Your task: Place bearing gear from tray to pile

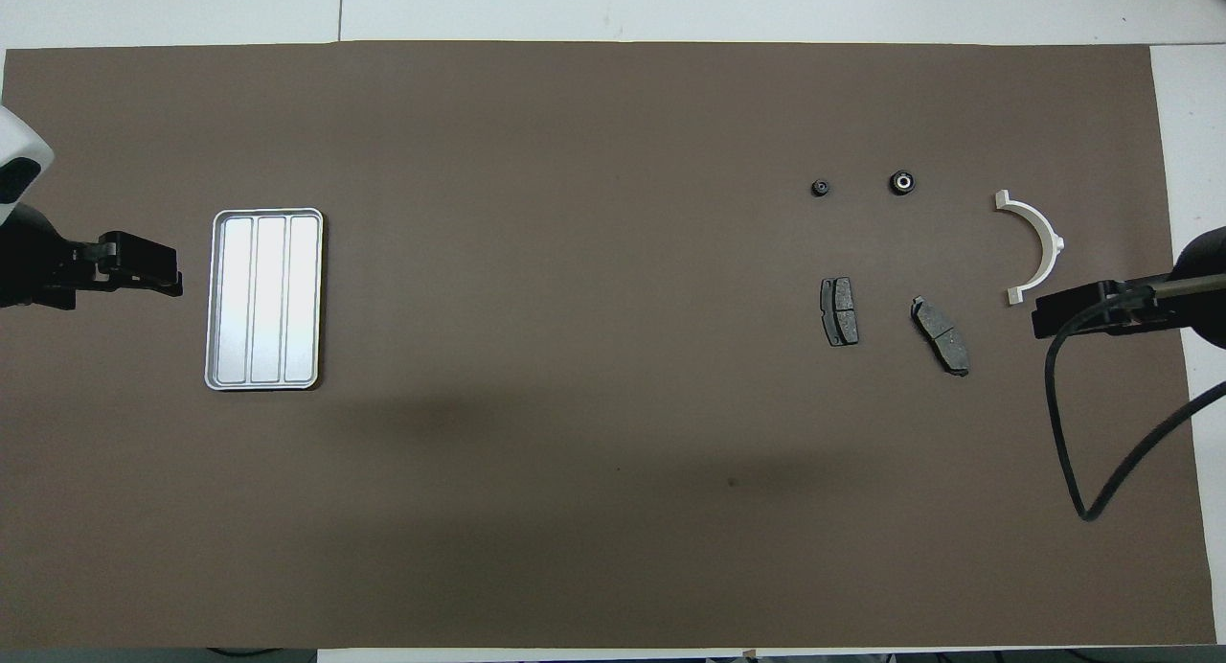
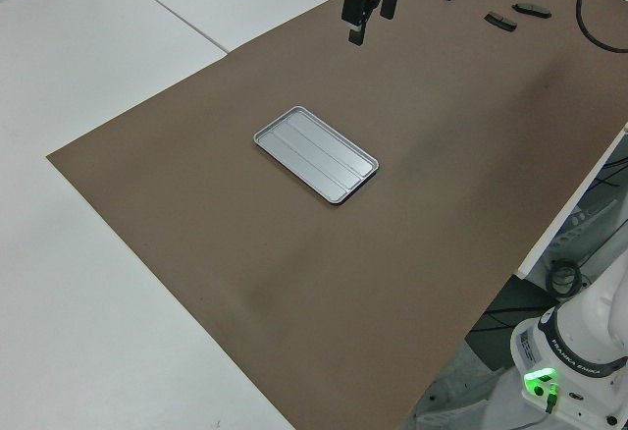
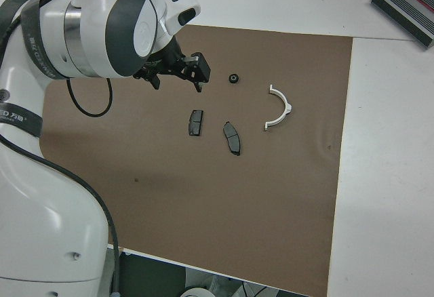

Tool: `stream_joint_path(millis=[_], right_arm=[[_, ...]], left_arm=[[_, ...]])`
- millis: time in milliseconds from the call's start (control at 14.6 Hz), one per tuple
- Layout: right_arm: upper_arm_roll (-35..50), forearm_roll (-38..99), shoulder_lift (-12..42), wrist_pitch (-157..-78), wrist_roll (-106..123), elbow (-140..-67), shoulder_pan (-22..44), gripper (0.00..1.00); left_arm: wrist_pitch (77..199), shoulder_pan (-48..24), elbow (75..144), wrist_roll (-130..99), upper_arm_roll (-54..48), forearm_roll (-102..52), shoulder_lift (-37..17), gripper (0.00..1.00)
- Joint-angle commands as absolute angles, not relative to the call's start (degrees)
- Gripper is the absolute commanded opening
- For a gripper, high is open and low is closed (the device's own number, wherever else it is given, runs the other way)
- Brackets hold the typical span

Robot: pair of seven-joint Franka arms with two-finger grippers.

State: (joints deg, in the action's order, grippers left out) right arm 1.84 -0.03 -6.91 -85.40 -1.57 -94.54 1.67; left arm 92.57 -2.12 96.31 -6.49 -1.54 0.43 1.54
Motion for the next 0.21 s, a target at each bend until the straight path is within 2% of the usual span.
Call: stream_joint_path(millis=[0,137], right_arm=[[2.4,1.1,-6.5,-84.5,-0.8,-93.9,1.0,1.0],[2.3,1.1,-6.6,-84.4,-0.8,-93.9,0.8,1.0]], left_arm=[[91.8,-2.7,96.2,-6.4,-1.1,-0.1,1.8,1.0],[91.8,-2.7,96.2,-6.4,-1.1,-0.1,1.8,1.0]])
